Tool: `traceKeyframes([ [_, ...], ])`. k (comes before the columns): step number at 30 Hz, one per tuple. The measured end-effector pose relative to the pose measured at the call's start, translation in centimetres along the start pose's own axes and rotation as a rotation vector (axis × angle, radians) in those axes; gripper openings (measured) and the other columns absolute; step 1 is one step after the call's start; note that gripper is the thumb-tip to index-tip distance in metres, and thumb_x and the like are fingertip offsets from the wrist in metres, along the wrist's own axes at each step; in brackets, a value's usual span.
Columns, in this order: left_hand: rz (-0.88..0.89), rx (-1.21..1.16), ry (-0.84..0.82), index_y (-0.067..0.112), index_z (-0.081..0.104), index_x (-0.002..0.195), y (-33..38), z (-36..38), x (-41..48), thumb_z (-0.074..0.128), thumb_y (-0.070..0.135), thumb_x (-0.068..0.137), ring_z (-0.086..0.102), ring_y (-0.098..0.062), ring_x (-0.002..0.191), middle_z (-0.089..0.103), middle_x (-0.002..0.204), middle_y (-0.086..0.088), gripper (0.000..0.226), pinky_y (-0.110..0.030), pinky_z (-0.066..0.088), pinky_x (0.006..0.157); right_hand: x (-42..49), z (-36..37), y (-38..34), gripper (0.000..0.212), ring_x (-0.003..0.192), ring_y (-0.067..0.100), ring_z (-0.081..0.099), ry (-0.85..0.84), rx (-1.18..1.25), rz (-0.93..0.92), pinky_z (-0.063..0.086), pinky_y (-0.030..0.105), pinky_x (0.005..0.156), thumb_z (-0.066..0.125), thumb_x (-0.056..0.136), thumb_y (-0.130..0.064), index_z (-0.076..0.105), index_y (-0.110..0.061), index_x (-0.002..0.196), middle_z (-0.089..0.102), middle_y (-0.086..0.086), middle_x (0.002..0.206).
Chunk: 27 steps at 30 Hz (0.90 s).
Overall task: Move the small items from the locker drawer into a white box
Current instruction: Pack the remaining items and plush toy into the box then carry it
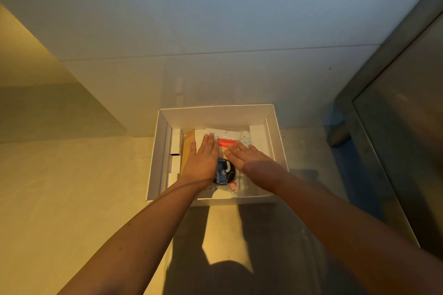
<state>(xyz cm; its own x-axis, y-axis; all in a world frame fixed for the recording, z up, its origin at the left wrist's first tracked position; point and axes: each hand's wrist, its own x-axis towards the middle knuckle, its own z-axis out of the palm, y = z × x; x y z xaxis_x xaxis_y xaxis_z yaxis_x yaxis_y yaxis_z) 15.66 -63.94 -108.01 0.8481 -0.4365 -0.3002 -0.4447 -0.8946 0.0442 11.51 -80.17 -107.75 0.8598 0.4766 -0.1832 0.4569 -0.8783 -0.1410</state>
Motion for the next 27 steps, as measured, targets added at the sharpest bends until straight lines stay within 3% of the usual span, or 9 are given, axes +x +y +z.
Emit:
traceKeyframes([
  [3,0.000,-0.031,-0.057,0.008,-0.009,0.146,0.0,0.5,0.3,0.044,0.014,0.096,-0.015,-0.023,0.140,-0.013,0.154,-0.011,0.073,-0.041,-0.006,0.112,0.5,0.6,0.3,0.068,0.141,0.029,0.004,-0.028,0.034,0.046,0.014,0.041,0.113,0.052,0.092,-0.010,0.012,-0.013,0.147,0.012,0.012,0.154],
  [8,0.002,-0.114,-0.117,0.010,-0.011,0.146,-0.1,1.1,0.4,0.026,0.031,0.101,-0.019,-0.022,0.139,-0.018,0.153,-0.008,0.062,-0.040,-0.007,0.112,1.0,1.6,0.5,0.067,0.141,0.030,-0.007,-0.139,0.068,0.081,0.009,0.042,0.113,0.047,0.095,-0.011,0.007,-0.016,0.148,0.000,0.010,0.155],
  [18,0.002,-0.117,-0.108,0.014,-0.016,0.145,-0.5,1.9,0.3,0.027,0.050,0.096,-0.022,-0.023,0.138,-0.023,0.152,-0.007,0.074,-0.039,-0.012,0.110,0.6,2.3,1.1,0.069,0.140,0.028,-0.015,-0.240,0.105,0.163,0.001,0.045,0.113,0.045,0.096,-0.031,0.000,-0.023,0.147,-0.011,0.006,0.155],
  [27,-0.059,-0.154,-0.053,0.019,-0.015,0.145,-0.9,1.9,0.5,0.028,0.053,0.095,-0.024,-0.024,0.137,-0.024,0.151,-0.008,0.075,-0.035,-0.018,0.104,0.7,1.8,1.2,0.070,0.140,0.028,-0.015,-0.248,0.156,0.214,-0.004,0.047,0.112,0.044,0.095,-0.035,0.001,-0.019,0.148,-0.012,0.008,0.155],
])
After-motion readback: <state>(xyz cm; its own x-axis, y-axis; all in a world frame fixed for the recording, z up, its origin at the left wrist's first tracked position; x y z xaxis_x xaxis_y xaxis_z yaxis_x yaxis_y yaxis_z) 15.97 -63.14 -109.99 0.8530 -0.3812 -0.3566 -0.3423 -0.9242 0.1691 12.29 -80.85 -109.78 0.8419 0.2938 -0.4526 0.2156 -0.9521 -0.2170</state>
